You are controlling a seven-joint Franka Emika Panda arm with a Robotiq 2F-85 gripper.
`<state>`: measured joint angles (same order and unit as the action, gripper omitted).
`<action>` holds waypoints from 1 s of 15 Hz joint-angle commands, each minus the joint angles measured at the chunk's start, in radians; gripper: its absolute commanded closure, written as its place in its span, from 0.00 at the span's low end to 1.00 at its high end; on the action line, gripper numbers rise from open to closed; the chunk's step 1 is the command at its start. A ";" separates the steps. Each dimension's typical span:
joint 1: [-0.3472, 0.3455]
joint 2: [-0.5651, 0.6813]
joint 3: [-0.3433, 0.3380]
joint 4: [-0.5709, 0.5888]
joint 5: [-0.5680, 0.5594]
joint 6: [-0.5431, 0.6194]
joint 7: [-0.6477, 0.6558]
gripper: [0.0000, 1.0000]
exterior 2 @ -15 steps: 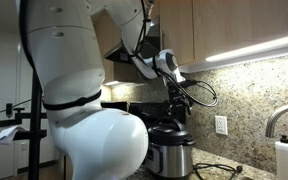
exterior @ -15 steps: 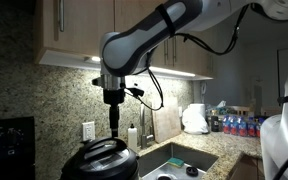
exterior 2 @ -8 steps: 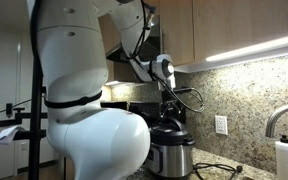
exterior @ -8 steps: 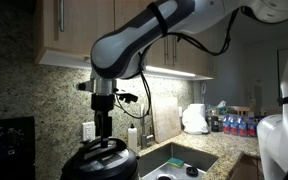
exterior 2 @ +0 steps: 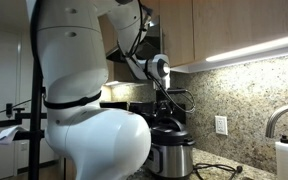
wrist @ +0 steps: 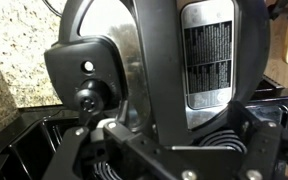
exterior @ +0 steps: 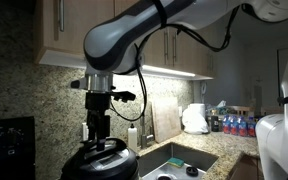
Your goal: Open the lid of the pressure cooker.
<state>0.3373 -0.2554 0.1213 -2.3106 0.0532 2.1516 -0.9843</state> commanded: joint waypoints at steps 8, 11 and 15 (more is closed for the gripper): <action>-0.071 0.072 -0.018 0.165 0.012 -0.318 -0.030 0.00; -0.086 0.083 -0.015 0.185 0.008 -0.374 -0.040 0.00; -0.084 0.040 0.001 0.150 0.003 -0.345 -0.020 0.00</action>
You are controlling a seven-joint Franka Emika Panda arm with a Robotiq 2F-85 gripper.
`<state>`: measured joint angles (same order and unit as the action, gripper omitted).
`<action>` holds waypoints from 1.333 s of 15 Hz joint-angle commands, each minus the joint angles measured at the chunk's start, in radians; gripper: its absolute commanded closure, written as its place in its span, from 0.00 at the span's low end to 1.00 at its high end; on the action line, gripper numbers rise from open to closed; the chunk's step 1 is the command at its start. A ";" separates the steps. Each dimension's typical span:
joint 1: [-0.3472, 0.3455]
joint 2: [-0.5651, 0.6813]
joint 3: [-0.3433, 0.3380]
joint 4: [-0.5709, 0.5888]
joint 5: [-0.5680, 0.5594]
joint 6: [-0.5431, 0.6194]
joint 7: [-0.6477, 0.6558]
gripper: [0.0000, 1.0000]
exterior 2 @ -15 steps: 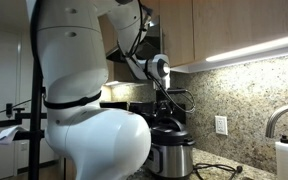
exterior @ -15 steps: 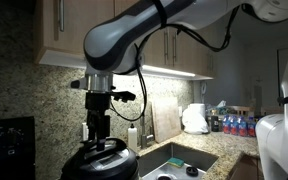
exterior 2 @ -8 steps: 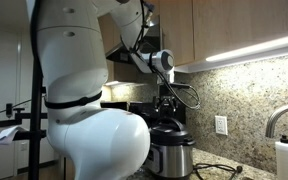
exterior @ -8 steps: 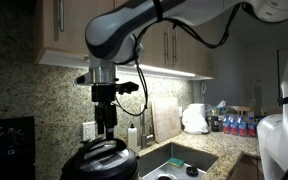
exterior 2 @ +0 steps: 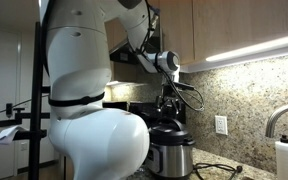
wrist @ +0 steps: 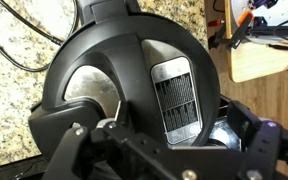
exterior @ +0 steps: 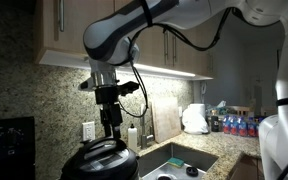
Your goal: Open the lid of the pressure cooker.
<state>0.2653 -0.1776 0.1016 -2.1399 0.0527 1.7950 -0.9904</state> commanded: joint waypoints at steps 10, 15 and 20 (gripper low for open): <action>-0.010 0.007 0.038 -0.063 -0.004 0.239 -0.027 0.00; -0.015 0.070 0.054 -0.053 -0.062 0.269 0.005 0.00; -0.013 0.066 0.063 -0.064 -0.096 0.284 0.013 0.00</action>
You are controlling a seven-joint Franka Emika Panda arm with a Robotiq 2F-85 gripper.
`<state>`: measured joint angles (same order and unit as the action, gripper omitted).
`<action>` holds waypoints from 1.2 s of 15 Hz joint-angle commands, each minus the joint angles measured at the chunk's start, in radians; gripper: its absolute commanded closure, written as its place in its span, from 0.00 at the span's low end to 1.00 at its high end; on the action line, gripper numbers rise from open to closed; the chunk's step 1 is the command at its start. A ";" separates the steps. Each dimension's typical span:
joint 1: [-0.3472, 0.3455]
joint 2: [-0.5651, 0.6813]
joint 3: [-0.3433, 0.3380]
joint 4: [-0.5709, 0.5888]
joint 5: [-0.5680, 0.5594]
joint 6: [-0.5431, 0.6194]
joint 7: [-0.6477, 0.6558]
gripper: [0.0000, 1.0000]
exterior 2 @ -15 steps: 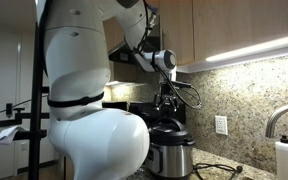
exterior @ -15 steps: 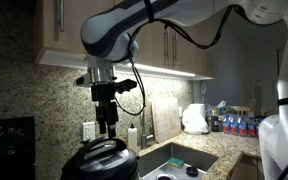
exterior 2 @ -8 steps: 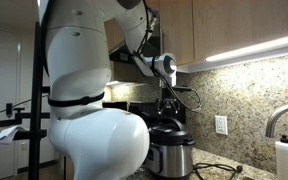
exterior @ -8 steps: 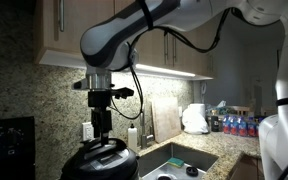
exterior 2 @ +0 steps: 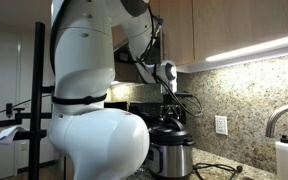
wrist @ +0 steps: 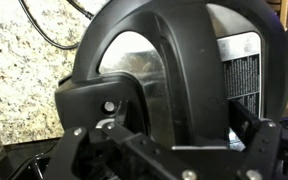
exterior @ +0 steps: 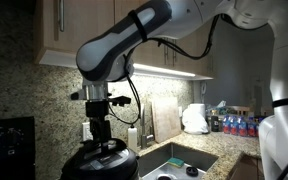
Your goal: Open the lid of the pressure cooker.
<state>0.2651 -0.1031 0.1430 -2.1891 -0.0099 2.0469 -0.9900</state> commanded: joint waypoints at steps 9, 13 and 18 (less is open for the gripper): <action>-0.014 -0.010 0.030 -0.016 -0.064 0.026 0.029 0.00; -0.015 -0.007 0.029 -0.012 -0.063 0.023 0.040 0.00; -0.017 -0.010 0.032 -0.011 -0.080 0.031 0.096 0.33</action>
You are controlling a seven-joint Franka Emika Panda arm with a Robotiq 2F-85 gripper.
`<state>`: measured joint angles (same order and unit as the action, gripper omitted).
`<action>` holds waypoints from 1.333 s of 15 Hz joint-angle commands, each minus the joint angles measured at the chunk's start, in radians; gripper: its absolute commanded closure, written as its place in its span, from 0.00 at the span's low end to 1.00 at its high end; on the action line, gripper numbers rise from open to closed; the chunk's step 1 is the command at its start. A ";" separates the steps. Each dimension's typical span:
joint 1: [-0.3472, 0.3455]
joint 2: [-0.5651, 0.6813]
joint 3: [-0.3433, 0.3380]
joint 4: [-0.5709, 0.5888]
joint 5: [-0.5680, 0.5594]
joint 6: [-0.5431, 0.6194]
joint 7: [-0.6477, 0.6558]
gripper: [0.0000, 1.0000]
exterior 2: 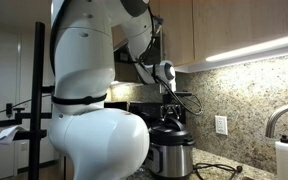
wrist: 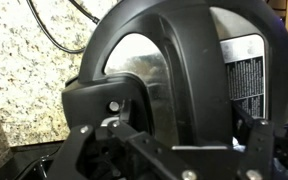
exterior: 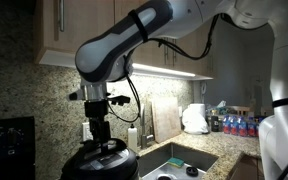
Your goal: Open the lid of the pressure cooker.
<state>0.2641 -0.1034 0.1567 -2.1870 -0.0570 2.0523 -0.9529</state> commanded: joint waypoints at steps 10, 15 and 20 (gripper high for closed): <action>-0.015 -0.013 0.027 -0.004 -0.033 -0.015 0.088 0.86; -0.006 -0.025 0.028 0.002 -0.008 -0.049 0.056 0.61; -0.006 -0.025 0.028 0.002 -0.008 -0.049 0.057 0.61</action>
<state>0.2653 -0.1286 0.1781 -2.1875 -0.0664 2.0060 -0.8953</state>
